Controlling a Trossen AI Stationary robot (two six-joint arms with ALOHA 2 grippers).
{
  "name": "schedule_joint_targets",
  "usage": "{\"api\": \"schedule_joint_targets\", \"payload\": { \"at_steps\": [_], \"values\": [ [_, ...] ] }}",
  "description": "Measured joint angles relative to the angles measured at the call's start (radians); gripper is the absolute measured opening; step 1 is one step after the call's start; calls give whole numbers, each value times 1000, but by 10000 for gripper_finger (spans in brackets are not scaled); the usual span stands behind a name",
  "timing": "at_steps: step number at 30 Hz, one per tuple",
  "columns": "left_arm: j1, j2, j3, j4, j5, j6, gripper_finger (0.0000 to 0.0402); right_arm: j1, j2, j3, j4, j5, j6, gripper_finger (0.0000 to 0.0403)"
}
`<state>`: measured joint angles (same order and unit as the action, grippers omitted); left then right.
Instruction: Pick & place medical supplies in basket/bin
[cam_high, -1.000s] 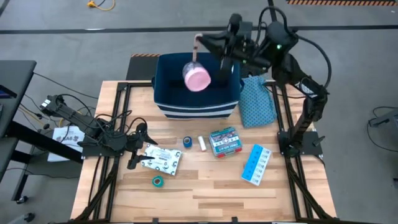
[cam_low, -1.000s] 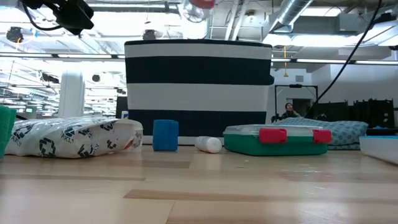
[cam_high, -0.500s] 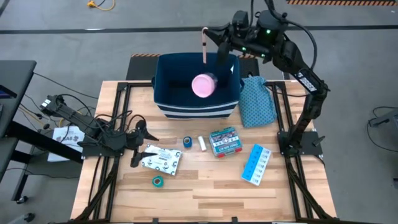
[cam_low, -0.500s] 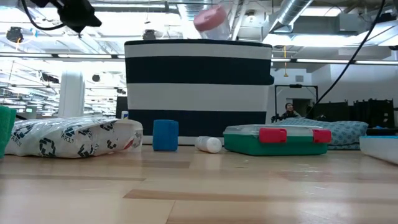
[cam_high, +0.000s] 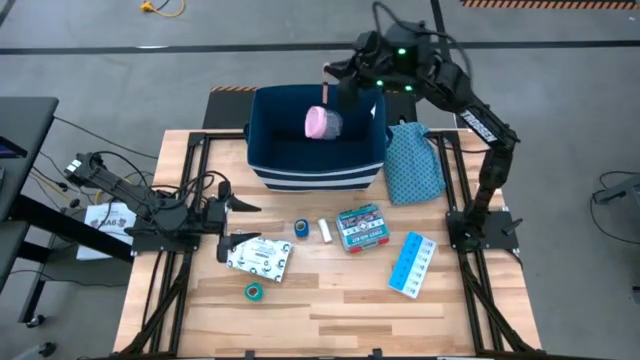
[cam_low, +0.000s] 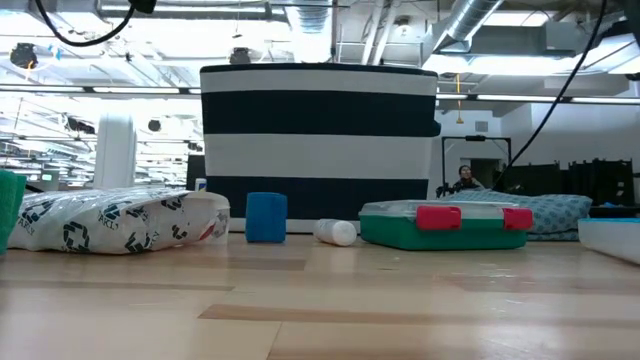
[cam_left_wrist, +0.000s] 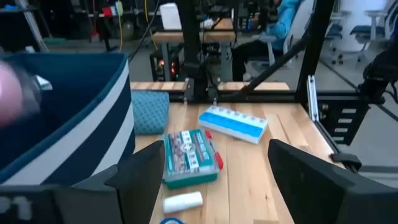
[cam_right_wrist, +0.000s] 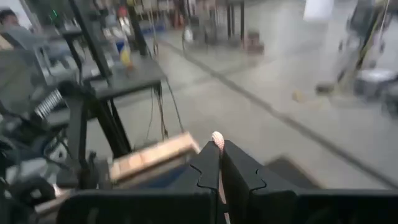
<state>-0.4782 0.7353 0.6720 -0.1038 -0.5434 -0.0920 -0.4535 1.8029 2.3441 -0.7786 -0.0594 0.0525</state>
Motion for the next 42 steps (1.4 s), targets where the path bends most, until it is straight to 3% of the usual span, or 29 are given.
{"api": "schedule_joint_targets", "payload": {
  "at_steps": [15, 24, 42],
  "values": [
    [0, 0, 0, -14, -12, 1, 276, 16, 213, 1, 22, -127, 36, 0],
    [0, 0, 0, -20, -13, 1, 276, 39, 248, 1, 73, -179, 49, 0],
    [0, 0, 0, -20, -14, 0, 276, 24, 248, 1, -243, -145, 26, 0]
  ]
}}
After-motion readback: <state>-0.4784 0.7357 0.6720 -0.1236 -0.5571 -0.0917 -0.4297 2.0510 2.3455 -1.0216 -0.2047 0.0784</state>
